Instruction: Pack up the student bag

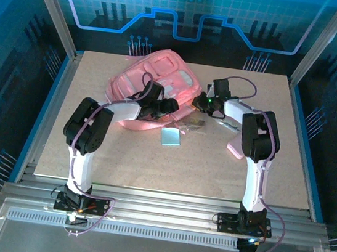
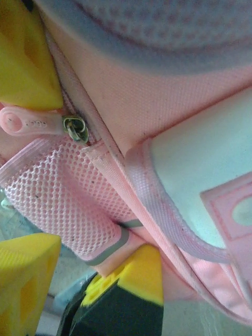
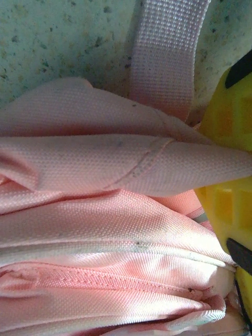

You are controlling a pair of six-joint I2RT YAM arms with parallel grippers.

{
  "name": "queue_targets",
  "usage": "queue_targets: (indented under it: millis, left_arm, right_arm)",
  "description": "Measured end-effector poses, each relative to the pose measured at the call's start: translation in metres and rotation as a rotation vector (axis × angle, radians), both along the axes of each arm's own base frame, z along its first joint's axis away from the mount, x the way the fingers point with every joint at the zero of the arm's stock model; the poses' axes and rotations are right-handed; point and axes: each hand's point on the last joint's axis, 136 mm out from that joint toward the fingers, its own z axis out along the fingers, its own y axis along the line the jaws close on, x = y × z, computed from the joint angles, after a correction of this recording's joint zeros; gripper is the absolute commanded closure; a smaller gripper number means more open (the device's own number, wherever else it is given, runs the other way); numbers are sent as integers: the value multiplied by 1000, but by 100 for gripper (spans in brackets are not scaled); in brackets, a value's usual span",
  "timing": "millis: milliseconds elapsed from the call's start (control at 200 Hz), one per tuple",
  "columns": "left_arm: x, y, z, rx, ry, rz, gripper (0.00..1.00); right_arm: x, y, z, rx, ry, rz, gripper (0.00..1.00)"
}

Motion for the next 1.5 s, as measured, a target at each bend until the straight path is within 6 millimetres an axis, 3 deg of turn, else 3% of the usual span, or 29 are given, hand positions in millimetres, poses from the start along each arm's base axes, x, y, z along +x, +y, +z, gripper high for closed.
queue_targets:
  millis: [165,390,580,660,986,1211,1501]
  left_arm:
    - [-1,7,-11,152,39,-34,56]
    - [0,14,-19,248,78,-58,63]
    - [0,19,-24,311,115,-74,85]
    - [-1,24,-27,349,120,-80,100]
    - [-3,29,-22,417,110,-137,100]
    - [-12,44,-17,525,129,-197,100]
    - [-49,89,-16,633,236,-231,100]
  right_arm:
    - [0,1,0,1,1,1,89]
    - [-1,4,0,0,2,2,90]
    - [-1,4,0,3,5,-2,90]
    - [-1,4,1,4,4,-3,90]
    - [1,7,3,4,18,-7,95]
    - [2,9,7,-16,34,-14,100]
    - [10,7,7,-50,54,-31,100]
